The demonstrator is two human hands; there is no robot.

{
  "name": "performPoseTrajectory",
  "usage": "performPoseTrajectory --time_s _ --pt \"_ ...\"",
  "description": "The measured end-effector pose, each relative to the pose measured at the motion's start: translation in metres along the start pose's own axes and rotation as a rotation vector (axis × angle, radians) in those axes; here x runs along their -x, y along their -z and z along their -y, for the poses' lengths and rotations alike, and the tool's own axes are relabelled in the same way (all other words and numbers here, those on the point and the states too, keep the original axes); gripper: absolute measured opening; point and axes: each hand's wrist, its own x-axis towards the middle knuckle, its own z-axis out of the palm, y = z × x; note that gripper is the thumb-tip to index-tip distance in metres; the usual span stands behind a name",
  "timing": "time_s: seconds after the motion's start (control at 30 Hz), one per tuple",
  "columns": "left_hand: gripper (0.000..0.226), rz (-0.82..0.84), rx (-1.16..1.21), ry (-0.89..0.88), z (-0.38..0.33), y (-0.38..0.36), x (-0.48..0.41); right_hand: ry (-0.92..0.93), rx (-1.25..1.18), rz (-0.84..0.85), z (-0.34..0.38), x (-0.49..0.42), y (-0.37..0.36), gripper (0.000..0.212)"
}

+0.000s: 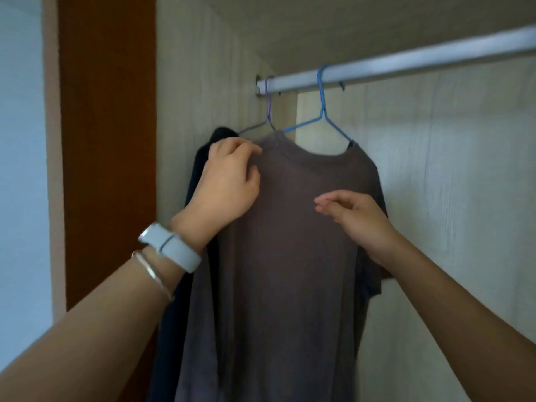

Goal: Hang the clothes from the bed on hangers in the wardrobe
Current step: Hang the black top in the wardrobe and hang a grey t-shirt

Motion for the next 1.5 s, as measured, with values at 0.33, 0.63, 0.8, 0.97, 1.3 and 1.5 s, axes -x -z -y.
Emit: performPoseTrajectory --time_s 0.33,0.63,0.8,0.97,1.3,1.5 --pt "0.038 0.532 -0.340 0.246 0.013 -0.012 -0.127 -0.067 -0.089 -0.265 0.066 -0.108 -0.021 0.031" --pt "0.032 0.457 0.209 0.524 0.036 -0.042 -0.161 -0.299 -0.432 -0.149 0.080 -0.142 -0.031 0.024" --pt "0.033 0.347 0.418 0.541 0.028 -0.031 -0.172 -0.219 -0.520 -0.138 0.094 -0.146 -0.022 0.031" --pt "0.029 0.311 0.504 0.502 0.019 -0.013 -0.164 -0.163 -0.454 -0.088 0.107 -0.131 -0.020 0.021" --pt "0.019 0.289 0.543 0.634 -0.008 0.025 -0.038 -0.292 -0.696 0.006 0.079 -0.062 -0.043 0.016" --pt "0.016 0.283 0.395 0.740 -0.034 0.069 0.039 -0.323 -0.910 0.145 0.077 0.015 -0.074 0.022"
